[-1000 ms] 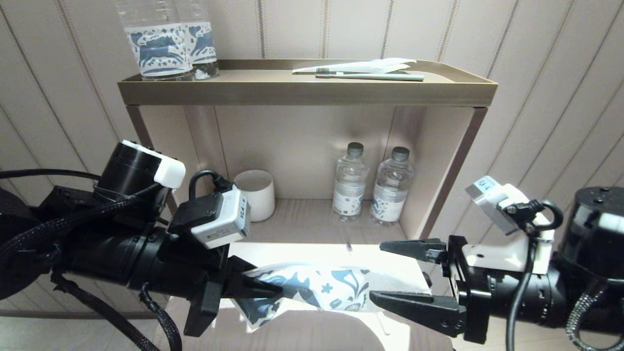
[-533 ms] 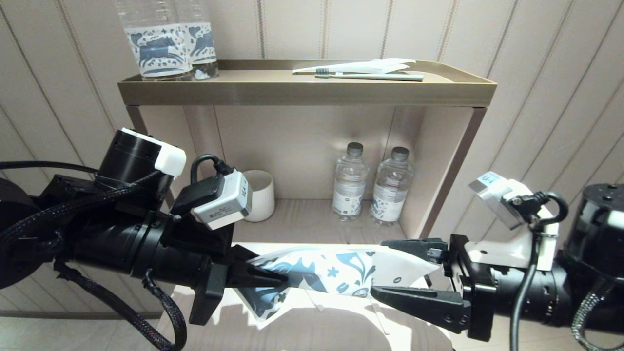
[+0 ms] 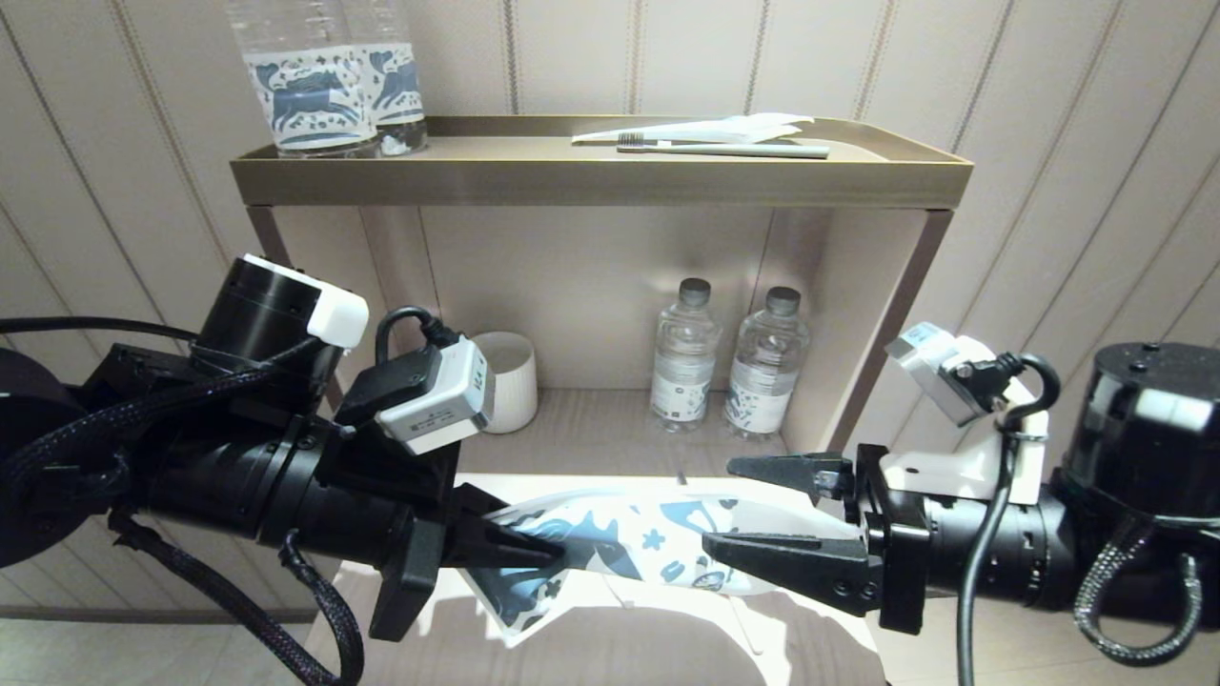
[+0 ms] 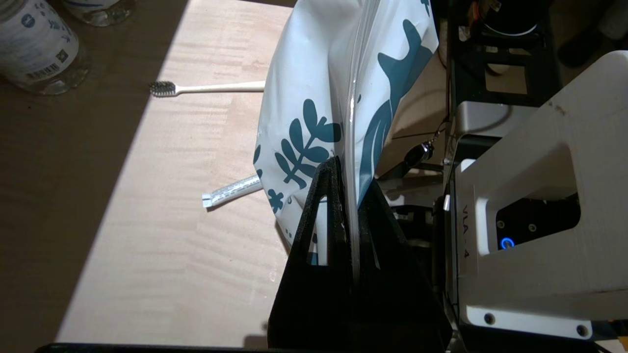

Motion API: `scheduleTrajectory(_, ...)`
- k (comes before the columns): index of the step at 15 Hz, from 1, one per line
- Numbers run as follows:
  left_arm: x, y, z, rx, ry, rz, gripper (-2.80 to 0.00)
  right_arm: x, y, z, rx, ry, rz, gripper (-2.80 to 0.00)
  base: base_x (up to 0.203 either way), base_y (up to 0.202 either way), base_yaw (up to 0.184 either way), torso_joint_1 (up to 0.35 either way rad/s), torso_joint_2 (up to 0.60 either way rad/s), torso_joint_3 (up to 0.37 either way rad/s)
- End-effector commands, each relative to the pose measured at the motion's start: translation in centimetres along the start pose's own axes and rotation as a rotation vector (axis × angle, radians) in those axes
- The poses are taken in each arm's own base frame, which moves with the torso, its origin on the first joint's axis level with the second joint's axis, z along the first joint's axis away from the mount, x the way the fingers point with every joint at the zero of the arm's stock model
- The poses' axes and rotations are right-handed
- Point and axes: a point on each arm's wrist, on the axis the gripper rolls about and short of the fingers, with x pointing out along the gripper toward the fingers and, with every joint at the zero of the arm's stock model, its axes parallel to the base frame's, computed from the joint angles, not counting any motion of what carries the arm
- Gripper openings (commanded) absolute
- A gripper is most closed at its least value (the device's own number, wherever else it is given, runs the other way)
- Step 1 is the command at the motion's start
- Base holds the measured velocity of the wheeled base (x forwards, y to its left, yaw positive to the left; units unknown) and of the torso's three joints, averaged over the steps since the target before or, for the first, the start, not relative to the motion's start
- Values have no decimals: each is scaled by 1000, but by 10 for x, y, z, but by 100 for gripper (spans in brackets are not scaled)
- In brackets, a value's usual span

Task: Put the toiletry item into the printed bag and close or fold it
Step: Hand it to the other hand

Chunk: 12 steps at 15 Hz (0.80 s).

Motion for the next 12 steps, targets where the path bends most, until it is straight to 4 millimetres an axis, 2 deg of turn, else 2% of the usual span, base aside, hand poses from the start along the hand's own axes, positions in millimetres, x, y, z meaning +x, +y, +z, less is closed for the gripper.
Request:
scheduleTrajectory(1,2,0,0,5,0,-8,-280,1,-1,0,4,2,5,0,0,0,0,0,0,0)
scheduleTrajectory(3,2,0,0,2,1,-10,-280,2,-1,-1,8,6,5,0,0,0,0,0,0,0)
scheduleTrajectory(4,2,-1,0,3,0,-9,-280,1,0,-1,5,3,6,-280,0,0,0,0,0,0)
scheduleTrajectory(10,3,-3,1,15,-1,-19,-280,-1,3,0,-4,-2,16,-280,0,0,0,0,0,0)
scheduleTrajectory(12,10,-10,1,25,6,-56,-280,-1,3,0,-2,-2,16,-280,0,0,0,0,0,0)
